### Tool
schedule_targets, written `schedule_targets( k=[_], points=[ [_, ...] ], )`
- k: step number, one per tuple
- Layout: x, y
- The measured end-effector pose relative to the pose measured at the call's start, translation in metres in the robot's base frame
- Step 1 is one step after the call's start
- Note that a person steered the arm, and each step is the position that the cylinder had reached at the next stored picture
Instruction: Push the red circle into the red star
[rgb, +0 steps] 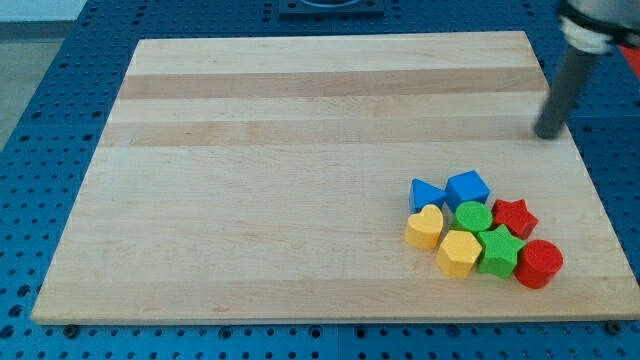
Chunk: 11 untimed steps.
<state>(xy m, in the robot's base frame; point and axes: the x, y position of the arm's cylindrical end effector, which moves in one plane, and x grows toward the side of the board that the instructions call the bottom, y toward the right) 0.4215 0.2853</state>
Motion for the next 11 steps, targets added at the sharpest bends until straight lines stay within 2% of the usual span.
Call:
schedule_targets(
  k=[2, 3, 4, 5, 7, 9, 10, 11],
  points=[
    [0.131, 0.036],
    [0.173, 0.013],
    [0.197, -0.015],
    [0.194, -0.057],
    [0.148, -0.107],
    [0.183, -0.065],
    [0.162, -0.061],
    [0.121, -0.071]
  ],
)
